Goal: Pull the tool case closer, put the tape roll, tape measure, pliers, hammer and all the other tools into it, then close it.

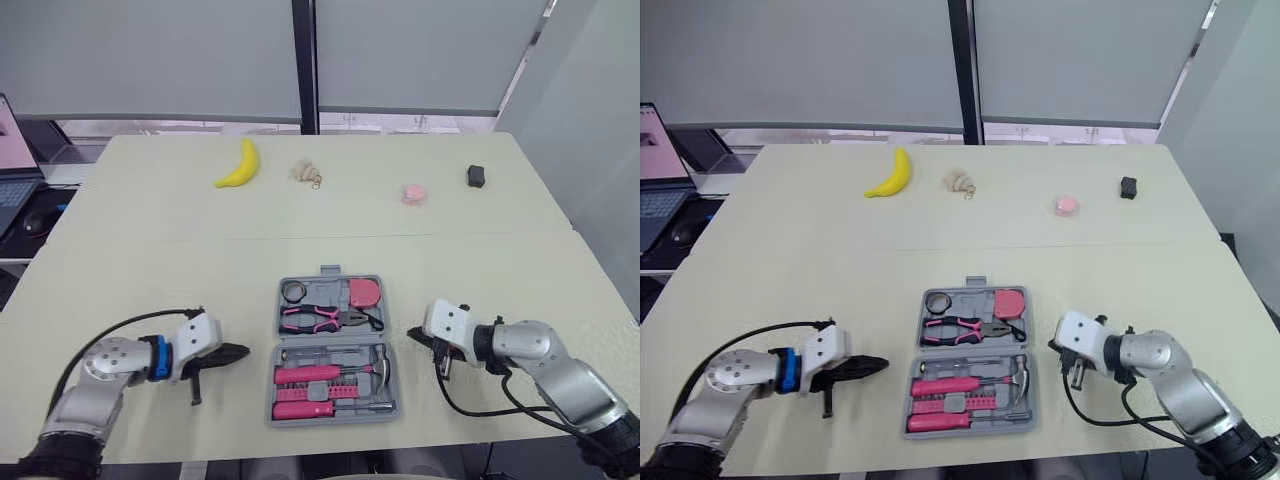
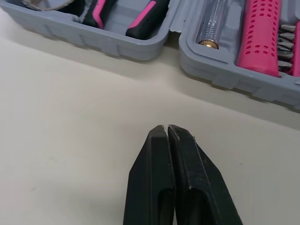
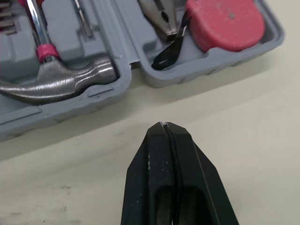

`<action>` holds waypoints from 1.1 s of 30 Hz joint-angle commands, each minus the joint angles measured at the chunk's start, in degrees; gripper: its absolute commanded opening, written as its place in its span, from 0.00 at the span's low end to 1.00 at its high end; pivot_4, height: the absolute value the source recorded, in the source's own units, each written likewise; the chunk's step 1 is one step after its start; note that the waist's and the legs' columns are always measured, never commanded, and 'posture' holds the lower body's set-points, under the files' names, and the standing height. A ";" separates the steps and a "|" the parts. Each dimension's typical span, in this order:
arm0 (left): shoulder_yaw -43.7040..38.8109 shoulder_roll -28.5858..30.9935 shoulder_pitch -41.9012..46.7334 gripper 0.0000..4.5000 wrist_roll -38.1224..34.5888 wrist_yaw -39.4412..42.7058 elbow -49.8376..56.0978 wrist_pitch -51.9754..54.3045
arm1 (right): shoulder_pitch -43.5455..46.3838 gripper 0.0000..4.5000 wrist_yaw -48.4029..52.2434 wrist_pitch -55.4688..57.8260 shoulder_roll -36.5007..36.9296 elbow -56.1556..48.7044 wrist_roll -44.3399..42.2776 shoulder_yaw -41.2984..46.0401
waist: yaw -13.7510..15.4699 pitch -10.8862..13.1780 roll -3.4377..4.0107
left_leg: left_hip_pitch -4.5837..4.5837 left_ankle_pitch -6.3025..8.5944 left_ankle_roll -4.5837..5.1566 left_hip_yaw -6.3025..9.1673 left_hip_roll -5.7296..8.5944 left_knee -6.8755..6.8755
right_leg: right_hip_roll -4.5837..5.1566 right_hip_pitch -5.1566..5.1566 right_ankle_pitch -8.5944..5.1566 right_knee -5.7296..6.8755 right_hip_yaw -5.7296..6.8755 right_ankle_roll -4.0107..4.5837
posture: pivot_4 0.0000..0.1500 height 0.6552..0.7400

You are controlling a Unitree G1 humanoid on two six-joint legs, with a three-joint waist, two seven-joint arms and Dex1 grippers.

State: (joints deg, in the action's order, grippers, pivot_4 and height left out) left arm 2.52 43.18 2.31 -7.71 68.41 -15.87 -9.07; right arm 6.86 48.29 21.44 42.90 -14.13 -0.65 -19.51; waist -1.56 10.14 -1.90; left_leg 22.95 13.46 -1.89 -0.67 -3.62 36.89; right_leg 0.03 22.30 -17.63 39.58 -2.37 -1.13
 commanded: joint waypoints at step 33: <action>7.10 -4.98 3.43 0.00 2.52 -3.13 7.34 2.86 | 3.97 0.00 2.86 0.78 -10.49 2.65 4.23 -4.59 | -0.06 -0.02 0.01 | -0.10 -0.01 -0.01 0.04 -0.01 0.06 | -0.07 -0.01 0.01 0.31 0.01 0.00 | 1.00 0.85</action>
State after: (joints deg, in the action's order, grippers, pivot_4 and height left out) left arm 8.43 38.63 6.29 -4.09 64.33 -11.79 -5.78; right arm 11.64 50.07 22.04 33.23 -7.67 4.84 -22.94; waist -1.62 10.12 -1.90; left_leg 22.85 13.46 -1.89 -0.63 -3.64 36.94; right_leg -0.04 22.29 -17.62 39.89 -2.36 -1.12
